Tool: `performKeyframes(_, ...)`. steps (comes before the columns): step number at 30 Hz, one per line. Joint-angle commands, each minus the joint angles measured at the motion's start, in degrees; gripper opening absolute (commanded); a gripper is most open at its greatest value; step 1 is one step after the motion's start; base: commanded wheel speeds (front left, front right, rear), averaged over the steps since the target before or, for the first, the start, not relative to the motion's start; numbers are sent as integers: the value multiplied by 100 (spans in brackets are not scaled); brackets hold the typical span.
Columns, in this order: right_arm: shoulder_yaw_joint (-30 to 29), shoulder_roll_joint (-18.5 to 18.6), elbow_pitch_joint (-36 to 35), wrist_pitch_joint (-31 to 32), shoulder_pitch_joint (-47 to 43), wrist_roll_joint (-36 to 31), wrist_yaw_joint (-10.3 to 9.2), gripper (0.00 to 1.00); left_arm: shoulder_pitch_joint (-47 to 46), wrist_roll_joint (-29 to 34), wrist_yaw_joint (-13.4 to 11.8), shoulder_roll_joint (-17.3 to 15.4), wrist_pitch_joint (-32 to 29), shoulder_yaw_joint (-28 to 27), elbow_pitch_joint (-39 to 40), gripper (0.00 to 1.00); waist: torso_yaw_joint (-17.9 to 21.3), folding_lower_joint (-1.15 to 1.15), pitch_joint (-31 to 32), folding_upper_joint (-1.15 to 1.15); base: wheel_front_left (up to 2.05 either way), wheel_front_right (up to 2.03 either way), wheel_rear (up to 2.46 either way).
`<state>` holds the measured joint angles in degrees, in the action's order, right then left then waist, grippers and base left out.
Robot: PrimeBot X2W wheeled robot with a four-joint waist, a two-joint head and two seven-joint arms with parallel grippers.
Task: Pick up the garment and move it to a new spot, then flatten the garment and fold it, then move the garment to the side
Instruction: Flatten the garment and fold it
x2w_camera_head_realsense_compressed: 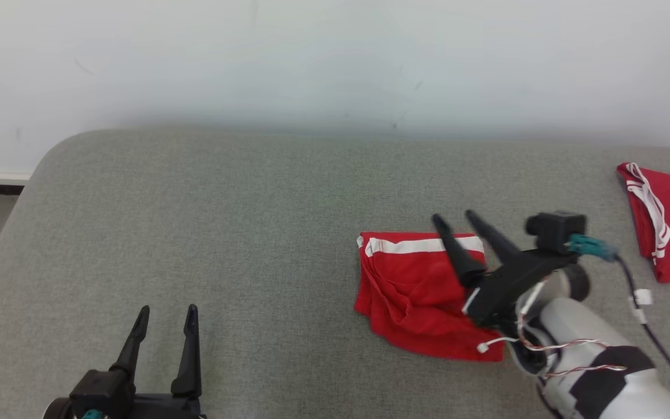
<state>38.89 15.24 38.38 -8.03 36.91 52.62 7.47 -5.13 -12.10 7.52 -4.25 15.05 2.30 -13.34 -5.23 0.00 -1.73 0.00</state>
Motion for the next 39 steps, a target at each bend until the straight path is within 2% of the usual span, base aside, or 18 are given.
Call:
performKeyframes(1, -93, 150, -97, -135, -101, -125, -1, 100, 68, 82, -8, -23, 16, -51, 30, 100, 51, 0, 39, 0, 0, 0, 0)
performKeyframes(8, -626, 581, -434, -429, -444, -332, -1, 100, 158, 146, -10, -42, 16, -265, 93, 100, 97, 0, 83, 0, 0, 0, 0)
performKeyframes(15, -1476, 983, -591, -584, -1110, -577, -1, 100, 198, 207, -10, -30, 16, -453, 134, 100, 55, 0, 91, 0, 0, 0, 0)
performKeyframes(22, -2047, 983, -529, -511, -1592, -785, -1, 100, 286, 278, -9, 14, 16, -532, 233, 100, 18, 0, 84, 0, 0, 0, 0)
performKeyframes(23, -2055, 966, -500, -434, -1612, -877, -1, 0, 283, 301, -9, 30, 16, -531, 256, 100, -13, 0, 69, 0, 0, 0, 0)
performKeyframes(31, -1699, 824, -2, -65, -1168, -1171, -1, 0, 108, 330, -9, 68, 15, -436, 264, 100, -197, 0, -139, 0, 0, 0, 0)
performKeyframes(39, -745, 830, 596, -61, -774, -1131, -1, 0, -51, 292, -9, 55, 15, -346, 154, 100, -412, 0, -265, 0, 0, 0, 0)
